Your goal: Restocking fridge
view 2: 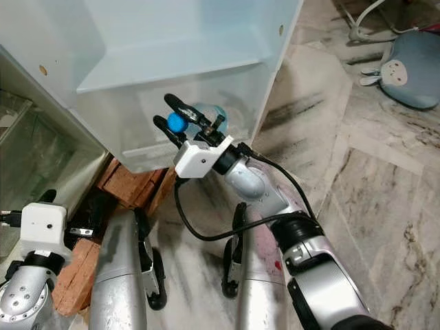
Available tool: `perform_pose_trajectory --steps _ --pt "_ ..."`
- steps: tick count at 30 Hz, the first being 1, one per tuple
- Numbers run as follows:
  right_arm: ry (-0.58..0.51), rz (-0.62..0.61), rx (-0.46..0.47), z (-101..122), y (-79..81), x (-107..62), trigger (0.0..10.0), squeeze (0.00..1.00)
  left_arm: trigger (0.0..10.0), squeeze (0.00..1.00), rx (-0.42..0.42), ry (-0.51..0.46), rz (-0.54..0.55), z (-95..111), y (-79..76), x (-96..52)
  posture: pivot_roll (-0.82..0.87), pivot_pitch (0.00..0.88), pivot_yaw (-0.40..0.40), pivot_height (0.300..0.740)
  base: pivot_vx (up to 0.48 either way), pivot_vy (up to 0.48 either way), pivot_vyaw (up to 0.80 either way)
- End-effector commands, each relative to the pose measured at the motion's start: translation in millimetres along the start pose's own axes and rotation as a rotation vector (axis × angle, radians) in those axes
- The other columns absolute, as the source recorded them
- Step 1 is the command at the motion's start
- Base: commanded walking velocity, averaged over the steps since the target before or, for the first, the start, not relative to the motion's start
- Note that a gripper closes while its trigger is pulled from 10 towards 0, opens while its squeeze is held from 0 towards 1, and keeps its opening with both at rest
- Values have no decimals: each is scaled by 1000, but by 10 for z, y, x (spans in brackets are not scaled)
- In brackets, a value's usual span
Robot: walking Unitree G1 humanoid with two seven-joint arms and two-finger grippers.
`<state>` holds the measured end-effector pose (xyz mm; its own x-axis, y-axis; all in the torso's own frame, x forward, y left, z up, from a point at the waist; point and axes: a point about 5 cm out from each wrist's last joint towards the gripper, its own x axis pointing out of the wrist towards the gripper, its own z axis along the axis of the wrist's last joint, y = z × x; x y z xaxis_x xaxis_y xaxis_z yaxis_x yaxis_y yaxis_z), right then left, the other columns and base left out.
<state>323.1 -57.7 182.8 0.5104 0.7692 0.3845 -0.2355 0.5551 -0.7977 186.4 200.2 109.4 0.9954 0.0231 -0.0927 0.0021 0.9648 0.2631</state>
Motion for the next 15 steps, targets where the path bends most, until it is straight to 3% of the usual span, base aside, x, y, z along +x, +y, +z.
perform_pose_trajectory --steps 1,2,3,4,11,15 --pt "57 -4 -5 -113 56 -85 10000 0 10000 0 5 19 -5 -17 -4 -38 267 355 0 532 0 0 0" --pt "156 -32 4 -262 79 -167 10000 0 10000 0 5 19 -8 -19 -7 -32 269 356 5 532 0 0 0" --pt "156 -32 4 -262 79 -167 10000 0 10000 0 5 19 -8 -19 -7 -32 269 356 5 532 0 0 0" --pt "251 -69 -8 -401 89 -256 10000 0 10000 0 7 21 -18 -20 -12 -39 277 357 10 532 0 0 0" --pt "330 -146 -27 -499 96 -275 10000 0 10000 0 13 21 -20 -11 5 -37 299 362 18 532 0 0 0" --pt "307 -160 -6 -466 88 -211 10000 0 10000 0 16 22 -21 -12 7 -47 302 364 13 532 0 0 0"
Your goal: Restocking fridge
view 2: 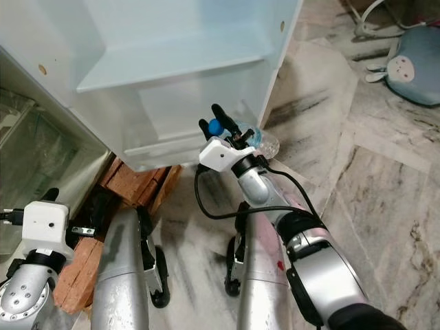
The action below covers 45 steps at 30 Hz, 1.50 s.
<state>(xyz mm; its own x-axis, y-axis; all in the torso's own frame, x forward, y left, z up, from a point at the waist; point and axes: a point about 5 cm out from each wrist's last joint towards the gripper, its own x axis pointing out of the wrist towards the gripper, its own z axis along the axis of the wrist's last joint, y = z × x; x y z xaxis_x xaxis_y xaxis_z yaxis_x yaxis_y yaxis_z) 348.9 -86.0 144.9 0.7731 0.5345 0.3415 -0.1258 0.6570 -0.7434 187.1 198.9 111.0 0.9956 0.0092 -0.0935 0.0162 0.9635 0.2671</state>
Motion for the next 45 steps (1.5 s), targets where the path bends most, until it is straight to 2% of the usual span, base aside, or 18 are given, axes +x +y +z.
perform_pose_trajectory --steps 1,5,7,8,13,15,17,22,28,30,31,33,38,42,45 --pt "-27 -10 20 51 -9 48 10000 0 10000 0 11 25 -7 -31 18 -53 301 364 12 532 0 0 0" --pt "-136 -113 171 330 -140 311 10000 0 10000 0 11 26 -6 -32 20 -56 299 364 13 532 0 0 0" --pt "-147 -126 185 360 -148 338 10000 0 10000 0 11 26 -6 -31 20 -59 300 365 13 532 0 0 0" --pt "-189 -154 228 477 -163 423 10000 0 10000 0 11 24 -8 -20 15 -63 306 367 14 532 0 0 0" --pt "-306 -161 306 735 -129 525 10000 0 10000 0 12 24 -8 -13 33 -79 311 377 17 532 0 0 0" --pt "-378 -133 382 828 -84 503 10000 0 10000 0 13 30 -12 -32 33 -88 312 383 19 532 0 0 0" --pt "-480 -100 332 898 -42 426 10000 0 10000 0 15 31 -17 -29 27 -93 318 388 18 532 0 0 0" --pt "-535 -35 265 916 -13 387 10000 0 10000 0 16 29 -16 -10 34 -106 327 396 20 532 0 0 0" --pt "-583 -93 158 970 -174 454 10000 0 10000 0 19 40 -19 -25 44 -134 334 403 26 532 0 0 0" --pt "-585 -92 148 970 -183 455 10000 0 10000 0 19 40 -20 -26 43 -135 334 403 26 532 0 0 0" --pt "-595 -74 105 958 -167 436 10000 0 10000 0 19 41 -23 -26 40 -141 337 406 26 532 0 0 0" --pt "-600 -55 80 932 -133 404 10000 0 10000 0 19 42 -23 -23 41 -148 338 408 27 532 0 0 0" --pt "-468 -16 57 686 32 298 10000 0 10000 0 19 48 -27 -28 36 -163 346 414 23 532 0 0 0" --pt "-302 32 10 421 245 147 10000 0 10000 0 19 53 -33 -33 31 -175 363 418 22 532 0 0 0" --pt "-255 32 -5 357 289 112 10000 0 10000 0 20 53 -34 -29 36 -181 377 424 24 532 0 0 0"
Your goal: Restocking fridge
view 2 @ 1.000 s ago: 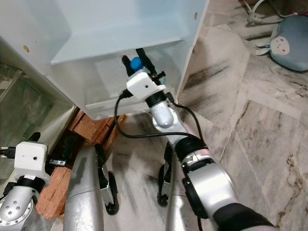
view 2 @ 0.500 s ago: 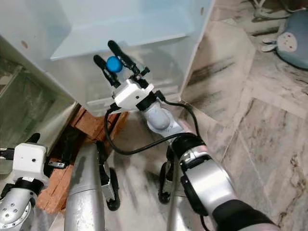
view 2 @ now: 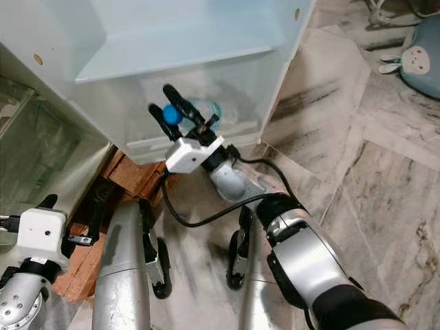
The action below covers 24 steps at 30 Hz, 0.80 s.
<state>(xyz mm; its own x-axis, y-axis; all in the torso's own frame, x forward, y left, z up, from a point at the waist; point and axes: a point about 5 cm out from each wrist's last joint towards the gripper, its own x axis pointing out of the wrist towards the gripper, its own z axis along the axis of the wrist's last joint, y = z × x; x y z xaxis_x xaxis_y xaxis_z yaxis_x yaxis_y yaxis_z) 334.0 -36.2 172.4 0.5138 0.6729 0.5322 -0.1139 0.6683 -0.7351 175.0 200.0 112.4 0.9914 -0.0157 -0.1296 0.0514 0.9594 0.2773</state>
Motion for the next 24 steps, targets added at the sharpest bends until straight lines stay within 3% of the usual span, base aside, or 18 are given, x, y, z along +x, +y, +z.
perform_pose_trajectory --steps 1,7,12,14,20,24 --pt "111 50 -1 -117 155 -197 10000 0 10000 0 6 25 -1 -30 22 -62 377 424 24 532 0 0 0" --pt "162 11 4 -160 160 -214 10000 0 10000 0 13 23 -3 -9 39 -86 380 423 28 532 0 0 0" --pt "290 -58 42 -273 124 -288 10000 0 10000 0 13 20 -12 10 23 -68 375 421 29 532 0 0 0" --pt "401 -121 57 -392 49 -382 10000 0 10000 0 11 18 -14 13 18 -57 374 420 29 532 0 0 0" --pt "530 -207 -12 -576 -177 -532 10000 0 10000 0 7 18 -16 7 3 -34 361 412 27 532 0 0 0" --pt "549 -227 -10 -603 -219 -571 10000 0 10000 0 5 17 -17 5 -4 -24 359 409 26 532 0 0 0"
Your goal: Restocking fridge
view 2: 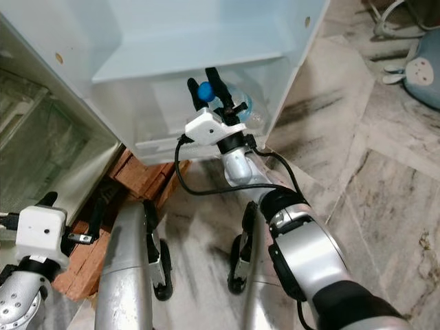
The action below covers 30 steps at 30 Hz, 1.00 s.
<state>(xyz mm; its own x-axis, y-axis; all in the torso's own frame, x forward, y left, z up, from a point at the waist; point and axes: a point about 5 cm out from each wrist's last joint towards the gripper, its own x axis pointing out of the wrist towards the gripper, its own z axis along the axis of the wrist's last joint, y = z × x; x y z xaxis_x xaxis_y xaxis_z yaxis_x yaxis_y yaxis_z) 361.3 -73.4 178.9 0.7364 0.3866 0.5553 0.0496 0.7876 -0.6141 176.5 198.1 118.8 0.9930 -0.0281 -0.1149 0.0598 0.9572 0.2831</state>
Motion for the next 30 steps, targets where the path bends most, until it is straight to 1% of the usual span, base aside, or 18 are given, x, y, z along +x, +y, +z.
perform_pose_trajectory --steps 1,3,4,8,9,11,12,14,15,16,17,18,19,21,25,27,28,30 --pt "278 -5 -17 -428 -27 -428 10000 0 10000 0 -4 33 -10 -60 -10 -20 357 406 25 532 0 0 0" --pt "289 -6 -10 -440 -33 -439 10000 0 10000 0 -5 32 -10 -61 -12 -15 356 403 24 532 0 0 0" --pt "313 -29 52 -450 -37 -459 10000 0 10000 0 -6 31 -10 -60 -15 -8 358 402 26 532 0 0 0" --pt "309 -33 131 -402 18 -431 10000 0 10000 0 -5 28 -11 -54 -13 -3 361 404 26 532 0 0 0" --pt "312 -43 191 -364 58 -392 10000 0 10000 0 -4 27 -12 -51 -10 -6 366 404 27 532 0 0 0" --pt "313 -46 258 -316 110 -343 10000 0 10000 0 -3 27 -10 -47 -5 -11 369 405 28 532 0 0 0" --pt "298 -43 301 -258 154 -290 10000 0 10000 0 -1 26 -9 -41 -2 -17 375 408 29 532 0 0 0" --pt "278 -30 319 -208 192 -253 10000 0 10000 0 0 26 -8 -39 2 -27 378 410 29 532 0 0 0" --pt "266 -23 325 -185 208 -238 10000 0 10000 0 0 26 -8 -38 3 -30 378 410 29 532 0 0 0" --pt "217 3 312 -119 240 -208 10000 0 10000 0 1 27 -8 -35 4 -37 382 413 29 532 0 0 0" --pt "217 3 312 -119 240 -208 10000 0 10000 0 1 27 -8 -35 4 -37 382 413 29 532 0 0 0" --pt "150 36 279 -42 274 -185 10000 0 10000 0 2 27 -7 -31 4 -47 387 416 29 532 0 0 0" --pt "123 48 275 -4 292 -171 10000 0 10000 0 2 27 -7 -30 4 -52 389 417 29 532 0 0 0" --pt "65 62 319 103 332 -119 10000 0 10000 0 4 30 -7 -27 10 -76 401 421 28 532 0 0 0" --pt "-2 81 334 225 381 -62 10000 0 10000 0 8 32 -4 -16 22 -116 417 428 31 532 0 0 0" --pt "-77 116 314 351 434 -7 10000 0 10000 0 15 37 1 -9 39 -151 436 440 34 532 0 0 0" --pt "-127 141 282 420 463 14 10000 0 10000 0 19 38 4 -3 51 -174 441 447 35 532 0 0 0" --pt "-180 161 247 483 482 35 10000 0 10000 0 20 41 3 -2 53 -184 441 447 35 532 0 0 0"
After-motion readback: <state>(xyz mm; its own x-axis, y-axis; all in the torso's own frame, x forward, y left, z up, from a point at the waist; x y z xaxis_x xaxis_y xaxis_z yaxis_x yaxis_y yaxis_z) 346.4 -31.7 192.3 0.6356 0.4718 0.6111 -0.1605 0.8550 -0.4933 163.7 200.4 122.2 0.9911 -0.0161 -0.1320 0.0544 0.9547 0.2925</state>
